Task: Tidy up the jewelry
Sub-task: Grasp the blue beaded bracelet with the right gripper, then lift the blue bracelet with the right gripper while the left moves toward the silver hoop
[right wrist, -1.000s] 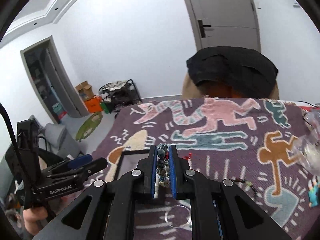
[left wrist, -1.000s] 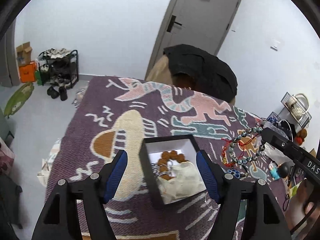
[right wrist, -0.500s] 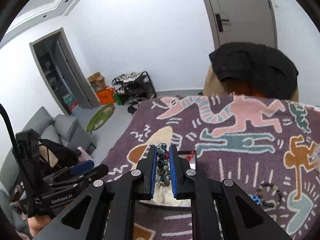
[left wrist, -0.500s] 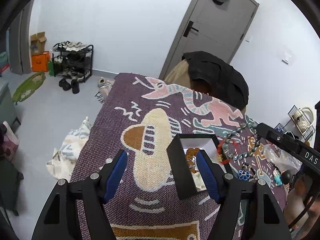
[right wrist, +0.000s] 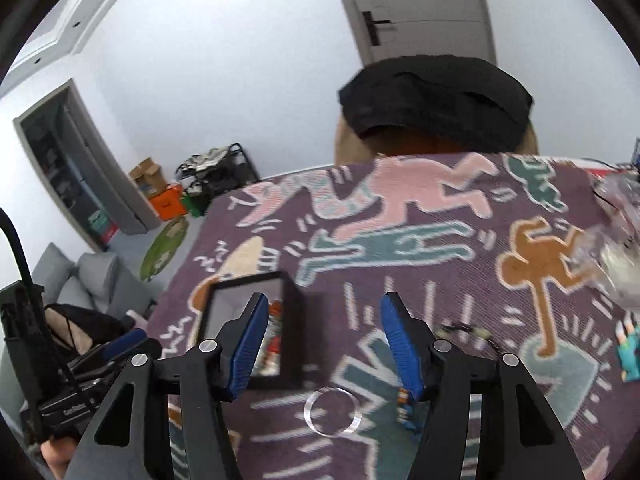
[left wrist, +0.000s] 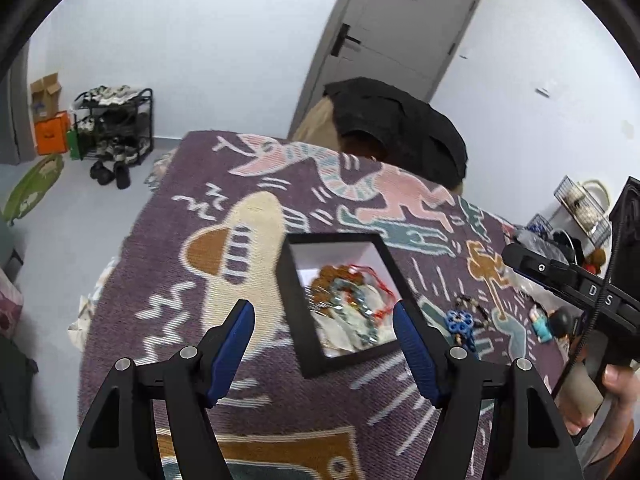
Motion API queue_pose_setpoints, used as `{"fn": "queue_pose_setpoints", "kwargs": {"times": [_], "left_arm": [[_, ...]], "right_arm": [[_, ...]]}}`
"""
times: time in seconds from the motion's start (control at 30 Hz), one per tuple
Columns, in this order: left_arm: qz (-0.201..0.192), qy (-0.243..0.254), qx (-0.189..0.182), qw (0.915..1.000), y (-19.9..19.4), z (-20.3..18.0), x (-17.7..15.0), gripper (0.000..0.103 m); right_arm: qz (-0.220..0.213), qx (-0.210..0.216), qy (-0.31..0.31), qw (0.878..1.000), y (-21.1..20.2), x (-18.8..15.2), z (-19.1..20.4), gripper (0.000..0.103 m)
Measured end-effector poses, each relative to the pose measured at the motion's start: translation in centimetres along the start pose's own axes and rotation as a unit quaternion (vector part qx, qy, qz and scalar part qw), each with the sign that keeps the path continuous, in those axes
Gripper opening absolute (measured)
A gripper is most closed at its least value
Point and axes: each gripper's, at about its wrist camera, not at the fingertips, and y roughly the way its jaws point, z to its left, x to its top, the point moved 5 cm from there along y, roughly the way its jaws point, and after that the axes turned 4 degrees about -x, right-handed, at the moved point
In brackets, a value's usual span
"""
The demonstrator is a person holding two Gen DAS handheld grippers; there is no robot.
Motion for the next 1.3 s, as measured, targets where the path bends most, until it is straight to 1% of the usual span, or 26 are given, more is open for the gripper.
{"fn": "queue_pose_setpoints", "kwargs": {"times": [0.23, 0.43, 0.6, 0.8, 0.93, 0.97, 1.0, 1.03, 1.07, 1.1, 1.13, 1.2, 1.3], "left_arm": [[0.017, 0.027, -0.011, 0.9994, 1.3, -3.0, -1.3, 0.073], [0.029, 0.038, -0.007, 0.9988, 2.2, -4.2, -2.4, 0.073], [0.036, 0.042, -0.001, 0.9985, 2.8, -4.6, -3.1, 0.073], [0.038, 0.056, 0.010, 0.9977, 3.1, -5.1, -3.8, 0.073], [0.040, 0.057, 0.011, 0.9975, 2.9, -5.4, -4.3, 0.073], [0.040, 0.060, 0.011, 0.9974, 2.8, -5.6, -4.5, 0.073], [0.041, 0.063, 0.009, 0.9971, 2.8, -5.8, -4.7, 0.073], [0.044, 0.066, 0.007, 0.9968, 2.8, -5.9, -4.9, 0.073], [0.046, 0.068, 0.005, 0.9966, 2.9, -6.1, -5.1, 0.073], [0.050, 0.072, 0.004, 0.9961, 3.1, -6.3, -5.3, 0.073], [0.054, 0.075, 0.004, 0.9957, 3.3, -6.6, -5.5, 0.073], [0.058, 0.082, 0.003, 0.9950, 3.6, -7.1, -5.8, 0.073], [0.062, 0.093, 0.000, 0.9938, 4.2, -8.0, -6.0, 0.073]], "right_arm": [[0.023, -0.029, 0.024, 0.999, 0.1, -1.7, -3.9, 0.058], [0.045, -0.044, 0.033, 0.997, 1.0, -3.2, -5.9, 0.058], [0.067, -0.048, 0.031, 0.996, 2.1, -4.8, -6.6, 0.058], [0.088, -0.044, 0.018, 0.995, 3.4, -6.7, -6.4, 0.058], [0.106, -0.057, 0.003, 0.993, 4.8, -8.3, -6.1, 0.058], [0.110, -0.061, 0.000, 0.992, 5.1, -8.6, -6.1, 0.056], [0.115, -0.069, -0.006, 0.991, 5.5, -9.1, -6.2, 0.046], [0.102, -0.083, -0.018, 0.991, 5.3, -9.2, -6.1, 0.038], [0.103, -0.082, -0.021, 0.991, 5.3, -9.3, -6.2, 0.022], [0.104, -0.063, -0.015, 0.993, 5.2, -9.3, -6.2, 0.013], [0.109, -0.053, -0.012, 0.993, 5.2, -9.4, -6.2, 0.013], [0.096, -0.063, -0.021, 0.993, 4.7, -9.3, -6.4, 0.013], [0.085, -0.050, -0.013, 0.995, 3.8, -9.1, -6.7, 0.012]]}}
